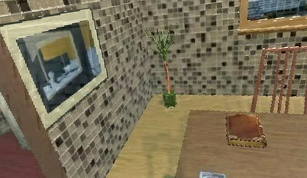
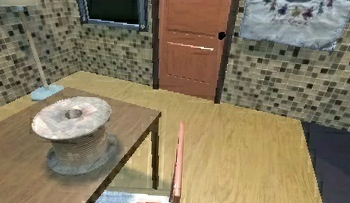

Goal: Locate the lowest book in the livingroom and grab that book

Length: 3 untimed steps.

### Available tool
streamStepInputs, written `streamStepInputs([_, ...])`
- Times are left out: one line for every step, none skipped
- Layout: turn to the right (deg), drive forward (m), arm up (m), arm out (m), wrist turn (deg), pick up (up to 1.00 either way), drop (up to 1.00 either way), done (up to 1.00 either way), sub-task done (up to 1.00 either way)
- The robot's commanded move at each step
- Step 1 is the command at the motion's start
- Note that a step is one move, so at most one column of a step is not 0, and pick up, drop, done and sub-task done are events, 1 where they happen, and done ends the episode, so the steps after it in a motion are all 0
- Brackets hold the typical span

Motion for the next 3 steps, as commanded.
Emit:
streamStepInputs([0.0,0.0,0.0,0.1,0.0,0.0,0.0,0.0,0.0])
streamStepInputs([0.0,0.0,0.0,0.0,45.0,0.0,0.0,0.0,0.0])
streamStepInputs([0.0,0.0,0.0,0.0,45.0,0.0,0.0,0.0,0.0])
